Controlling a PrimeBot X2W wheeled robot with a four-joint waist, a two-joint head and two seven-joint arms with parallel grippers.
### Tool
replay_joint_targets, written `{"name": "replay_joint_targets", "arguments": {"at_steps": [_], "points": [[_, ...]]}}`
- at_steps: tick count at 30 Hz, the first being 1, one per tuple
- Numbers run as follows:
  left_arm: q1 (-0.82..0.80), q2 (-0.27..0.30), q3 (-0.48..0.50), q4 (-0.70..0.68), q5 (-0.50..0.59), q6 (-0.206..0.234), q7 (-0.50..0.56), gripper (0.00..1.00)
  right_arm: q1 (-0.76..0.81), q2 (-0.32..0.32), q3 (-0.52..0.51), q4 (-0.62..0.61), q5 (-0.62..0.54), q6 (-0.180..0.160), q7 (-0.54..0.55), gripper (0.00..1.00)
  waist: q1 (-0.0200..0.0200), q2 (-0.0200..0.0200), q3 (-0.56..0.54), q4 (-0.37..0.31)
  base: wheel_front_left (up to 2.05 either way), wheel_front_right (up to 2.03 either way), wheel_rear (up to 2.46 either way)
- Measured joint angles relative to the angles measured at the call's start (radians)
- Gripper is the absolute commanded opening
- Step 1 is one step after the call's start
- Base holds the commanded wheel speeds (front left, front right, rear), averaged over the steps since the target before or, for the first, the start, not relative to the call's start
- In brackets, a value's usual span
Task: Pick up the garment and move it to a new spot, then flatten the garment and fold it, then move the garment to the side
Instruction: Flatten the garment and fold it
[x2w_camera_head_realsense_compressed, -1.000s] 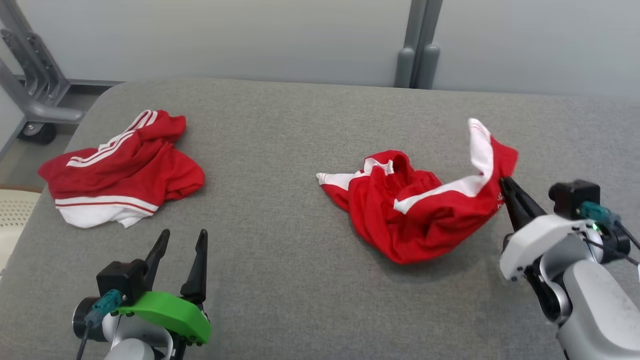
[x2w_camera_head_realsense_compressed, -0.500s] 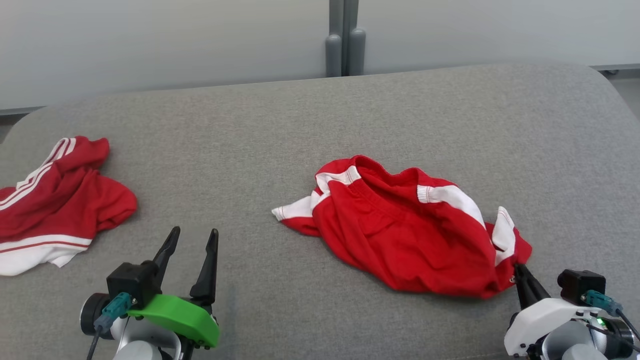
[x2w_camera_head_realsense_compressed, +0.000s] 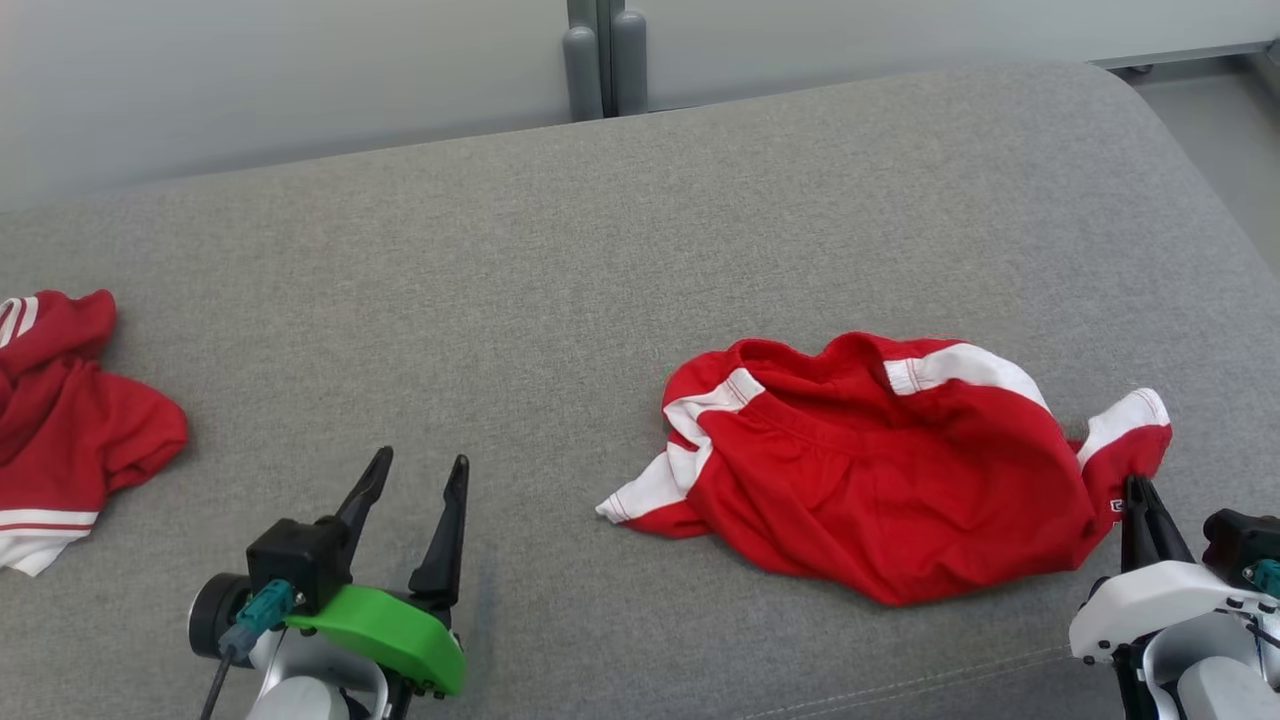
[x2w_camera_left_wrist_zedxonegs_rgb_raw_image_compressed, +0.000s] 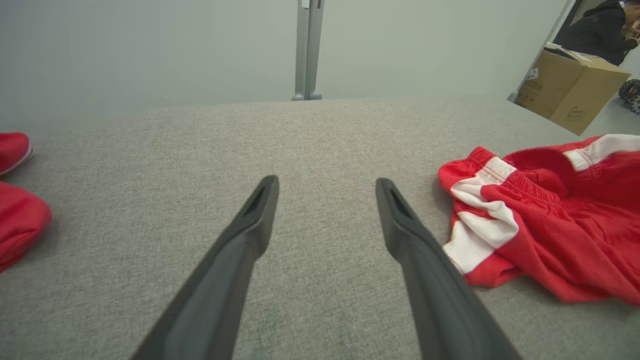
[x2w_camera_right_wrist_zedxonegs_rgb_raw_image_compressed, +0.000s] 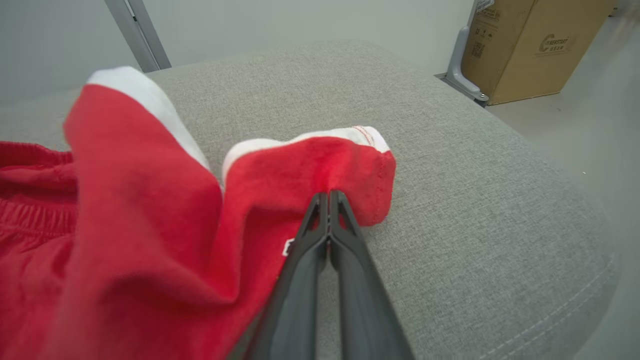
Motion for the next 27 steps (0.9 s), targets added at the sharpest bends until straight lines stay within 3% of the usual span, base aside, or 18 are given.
{"name": "replay_joint_targets", "arguments": {"at_steps": [1, 2, 9, 13, 20, 27], "points": [[-0.002, -0.004, -0.006, 0.000, 0.000, 0.000, 0.000, 1.00, 0.000, -0.001, -0.001, 0.004, -0.005, -0.001, 0.000, 0.92, 0.0000, 0.0000, 0.003, -0.002, 0.00, 0.00, 0.00], [-0.007, -0.009, -0.009, -0.001, 0.000, 0.000, 0.000, 1.00, 0.001, -0.002, -0.002, 0.003, -0.015, -0.001, 0.000, 1.00, 0.0000, 0.0000, 0.005, -0.003, 0.00, 0.00, 0.00], [-0.021, -0.017, -0.017, -0.004, 0.000, 0.000, 0.008, 1.00, -0.032, 0.002, 0.022, -0.130, -0.080, -0.008, -0.004, 1.00, 0.0000, 0.0000, 0.011, 0.008, 0.00, 0.00, 0.00], [-0.037, -0.031, -0.029, -0.005, 0.007, 0.000, 0.008, 1.00, -0.080, 0.007, 0.088, -0.188, -0.110, -0.002, -0.004, 1.00, 0.0000, 0.0000, 0.010, 0.025, 0.00, 0.00, 0.00], [-0.041, -0.037, -0.039, -0.004, 0.007, -0.001, 0.012, 1.00, -0.130, -0.018, 0.205, -0.109, -0.176, 0.055, 0.100, 1.00, 0.0000, 0.0000, 0.009, 0.065, 0.00, 0.00, 0.00], [-0.041, -0.040, -0.038, 0.002, 0.007, -0.001, 0.012, 1.00, -0.168, -0.064, 0.221, -0.029, -0.201, 0.073, 0.210, 1.00, 0.0000, 0.0000, 0.010, 0.117, 0.00, 0.00, 0.00]]}}
